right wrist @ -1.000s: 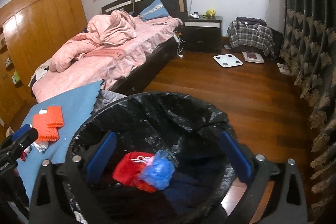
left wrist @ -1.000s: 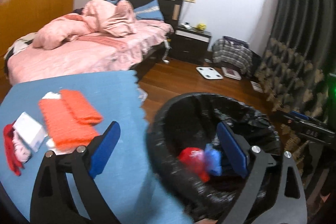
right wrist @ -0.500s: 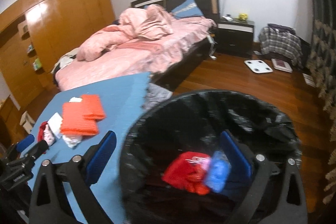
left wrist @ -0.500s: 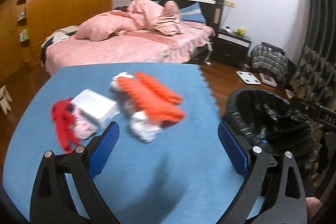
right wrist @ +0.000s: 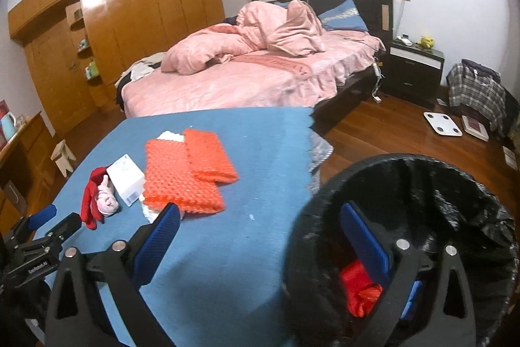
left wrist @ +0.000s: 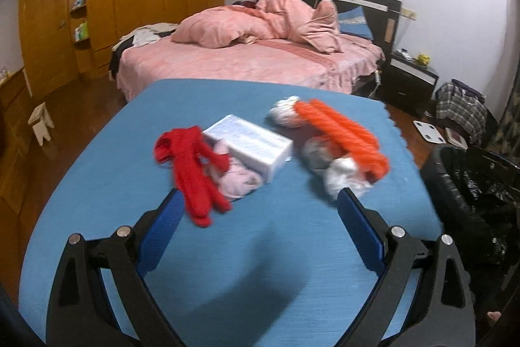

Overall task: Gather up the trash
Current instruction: 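Move both grippers back over the table toward the remaining items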

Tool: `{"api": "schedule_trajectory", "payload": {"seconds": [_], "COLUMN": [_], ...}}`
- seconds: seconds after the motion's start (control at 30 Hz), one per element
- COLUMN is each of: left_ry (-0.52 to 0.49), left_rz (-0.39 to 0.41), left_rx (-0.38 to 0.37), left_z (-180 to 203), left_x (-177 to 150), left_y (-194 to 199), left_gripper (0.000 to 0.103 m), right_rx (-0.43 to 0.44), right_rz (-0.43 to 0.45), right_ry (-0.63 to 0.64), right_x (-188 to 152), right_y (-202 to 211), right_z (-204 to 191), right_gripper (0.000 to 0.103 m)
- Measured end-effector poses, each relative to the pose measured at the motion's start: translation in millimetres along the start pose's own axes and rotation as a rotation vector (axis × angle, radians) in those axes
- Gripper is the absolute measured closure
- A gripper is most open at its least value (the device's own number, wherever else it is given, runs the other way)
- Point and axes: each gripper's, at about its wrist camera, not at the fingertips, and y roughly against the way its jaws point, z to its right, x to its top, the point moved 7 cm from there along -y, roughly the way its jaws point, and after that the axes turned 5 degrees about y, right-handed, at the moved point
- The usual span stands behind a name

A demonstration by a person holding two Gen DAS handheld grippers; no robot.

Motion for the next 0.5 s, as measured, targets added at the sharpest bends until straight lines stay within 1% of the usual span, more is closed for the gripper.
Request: {"api": "schedule_trajectory", "payload": {"seconds": [0.17, 0.23, 0.5], "left_ry": [0.004, 0.011, 0.017], "left_rz": [-0.025, -0.037, -0.063], "left_rx": [0.023, 0.032, 0.07], "left_z": [-16, -25, -52], "left_x": [-10, -15, -22], "left_y": [-9, -12, -26], "left_gripper": [0.011, 0.011, 0.011], "right_rx": [0.035, 0.058, 0.133], "right_rz": [-0.048, -0.069, -0.133], "right_ry": [0.031, 0.051, 0.1], "right_x": [-11, -17, -34], "right_y": [-22, -31, -61], "right_z": [-27, -41, -86], "right_gripper": [0.017, 0.019, 0.036]}}
